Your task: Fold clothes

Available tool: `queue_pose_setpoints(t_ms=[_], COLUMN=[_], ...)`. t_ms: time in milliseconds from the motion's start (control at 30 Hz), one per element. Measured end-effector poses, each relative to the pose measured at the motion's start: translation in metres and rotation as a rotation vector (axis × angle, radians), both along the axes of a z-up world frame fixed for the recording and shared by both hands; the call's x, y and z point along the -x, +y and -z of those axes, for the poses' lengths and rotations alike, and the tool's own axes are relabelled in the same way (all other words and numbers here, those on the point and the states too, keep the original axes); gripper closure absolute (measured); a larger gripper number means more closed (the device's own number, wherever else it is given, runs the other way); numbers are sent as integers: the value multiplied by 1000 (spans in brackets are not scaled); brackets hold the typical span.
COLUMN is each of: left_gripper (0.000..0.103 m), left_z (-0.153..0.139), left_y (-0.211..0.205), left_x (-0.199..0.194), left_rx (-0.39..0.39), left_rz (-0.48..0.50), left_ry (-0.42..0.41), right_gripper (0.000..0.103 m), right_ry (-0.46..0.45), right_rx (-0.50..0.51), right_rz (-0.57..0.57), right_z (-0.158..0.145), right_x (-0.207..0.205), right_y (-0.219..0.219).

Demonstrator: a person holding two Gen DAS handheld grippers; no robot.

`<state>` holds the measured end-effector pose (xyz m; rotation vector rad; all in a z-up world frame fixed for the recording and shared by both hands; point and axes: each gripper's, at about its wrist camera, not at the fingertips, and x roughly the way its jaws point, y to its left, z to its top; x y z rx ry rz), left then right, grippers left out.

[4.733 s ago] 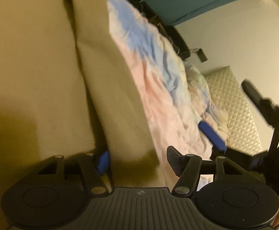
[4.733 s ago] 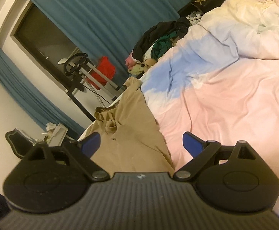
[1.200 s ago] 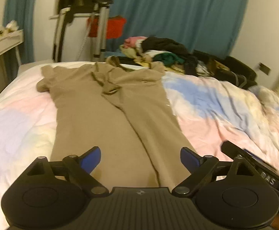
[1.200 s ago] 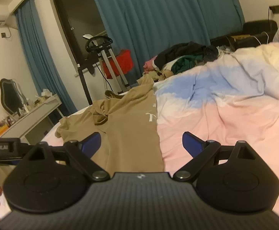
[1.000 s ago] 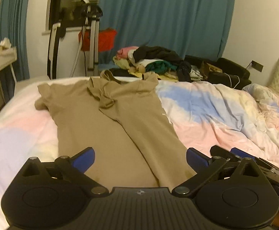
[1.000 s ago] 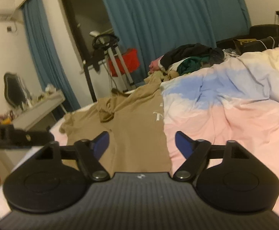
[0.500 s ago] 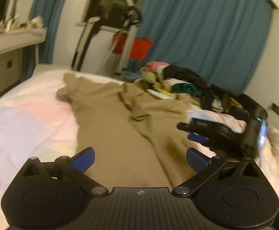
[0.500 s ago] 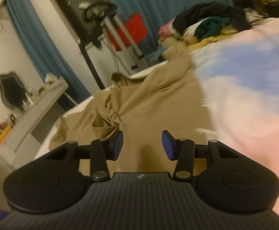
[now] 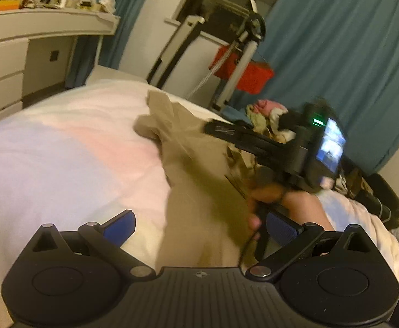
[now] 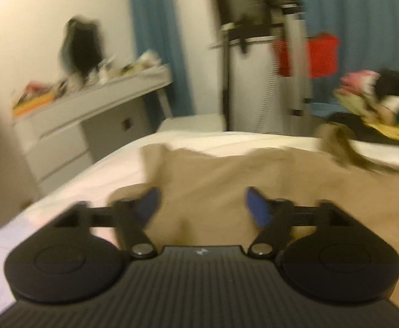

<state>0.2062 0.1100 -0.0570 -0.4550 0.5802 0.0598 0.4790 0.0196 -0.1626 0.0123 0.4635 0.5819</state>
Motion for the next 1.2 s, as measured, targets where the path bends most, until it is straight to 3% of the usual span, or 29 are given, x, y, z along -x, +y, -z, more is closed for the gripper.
queue_pose_setpoints(t_ms=[167, 333, 367, 400, 467, 500, 600, 733, 867, 933, 1167, 1200], left_gripper=[0, 0, 0, 0, 0, 0, 0, 0, 0, 0, 0, 0], left_z=[5, 4, 5, 6, 8, 9, 7, 10, 10, 12, 26, 28], left_y=[13, 13, 12, 10, 10, 10, 9, 7, -4, -12, -38, -41], left_x=[16, 17, 17, 16, 15, 15, 17, 21, 23, 23, 11, 8], left_rx=[12, -1, -8, -14, -16, -15, -12, 39, 39, 30, -58, -58], left_rz=[-60, -82, -80, -78, -82, -84, -90, -54, -20, 2, 57, 63], left_ry=[21, 13, 16, 21, 31, 33, 25, 26, 15, 13, 43, 53], right_gripper=[18, 19, 28, 52, 86, 91, 92, 92, 92, 92, 90, 85], right_ry=[19, 5, 2, 4, 9, -2, -68, -161, -214, -184, 10, 38], right_rx=[168, 317, 296, 284, 266, 259, 184, -18, -126, -184, -258, -269], right_rz=[-181, -152, -126, -96, -38, -21, 38, 188, 407, 520, 603, 615], right_z=[14, 29, 27, 25, 19, 15, -7, -42, -46, -33, 14, 21], right_x=[-15, -23, -24, -26, -31, -31, -26, -10, -2, -3, -12, -14], right_y=[68, 104, 102, 100, 92, 86, 56, -13, -92, -130, -188, -197])
